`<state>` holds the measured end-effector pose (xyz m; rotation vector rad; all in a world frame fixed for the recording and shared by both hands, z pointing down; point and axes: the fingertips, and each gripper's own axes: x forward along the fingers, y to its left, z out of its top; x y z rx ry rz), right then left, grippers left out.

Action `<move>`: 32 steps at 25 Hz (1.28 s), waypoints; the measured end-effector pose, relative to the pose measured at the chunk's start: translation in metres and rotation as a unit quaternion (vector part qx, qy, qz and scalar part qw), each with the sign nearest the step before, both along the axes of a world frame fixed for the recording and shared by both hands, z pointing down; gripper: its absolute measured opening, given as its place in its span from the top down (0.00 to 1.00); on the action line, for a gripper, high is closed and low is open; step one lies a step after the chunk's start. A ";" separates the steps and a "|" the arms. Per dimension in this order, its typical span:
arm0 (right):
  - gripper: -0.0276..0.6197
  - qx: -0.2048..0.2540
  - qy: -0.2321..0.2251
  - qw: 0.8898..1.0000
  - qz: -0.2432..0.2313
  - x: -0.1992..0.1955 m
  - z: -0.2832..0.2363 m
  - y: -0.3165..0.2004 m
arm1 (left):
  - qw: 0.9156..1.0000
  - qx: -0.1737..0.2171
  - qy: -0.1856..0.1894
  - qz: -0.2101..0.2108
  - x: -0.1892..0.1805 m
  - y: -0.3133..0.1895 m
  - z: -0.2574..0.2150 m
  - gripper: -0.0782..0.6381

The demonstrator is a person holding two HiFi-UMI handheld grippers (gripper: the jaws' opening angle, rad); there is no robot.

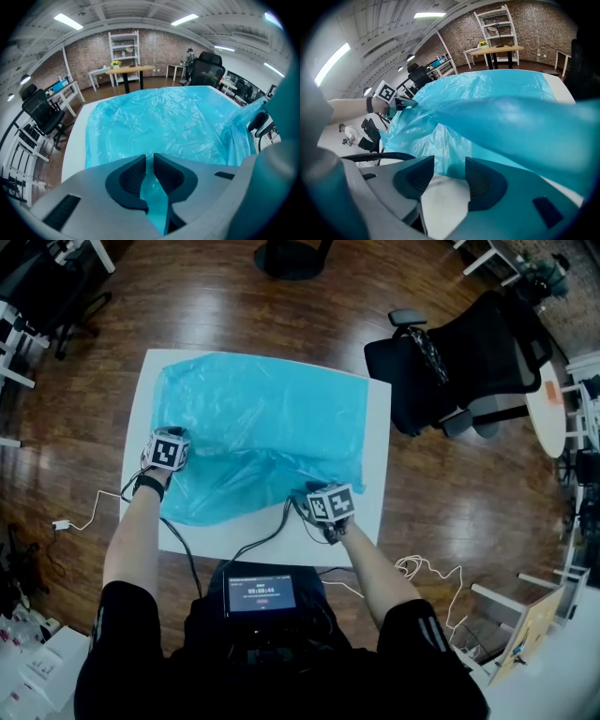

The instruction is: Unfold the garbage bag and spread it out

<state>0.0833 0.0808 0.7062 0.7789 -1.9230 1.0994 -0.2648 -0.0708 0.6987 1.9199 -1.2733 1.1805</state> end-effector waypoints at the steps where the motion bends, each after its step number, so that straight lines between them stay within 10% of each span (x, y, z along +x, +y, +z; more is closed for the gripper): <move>1: 0.58 -0.002 0.000 1.000 0.002 0.002 0.000 0.004 | 1.000 -0.001 0.000 0.000 0.000 0.000 0.000 0.81; 32: 0.58 -0.041 -0.022 0.999 0.024 -0.010 -0.002 0.103 | 1.000 0.006 -0.012 0.011 0.005 -0.004 -0.002 0.81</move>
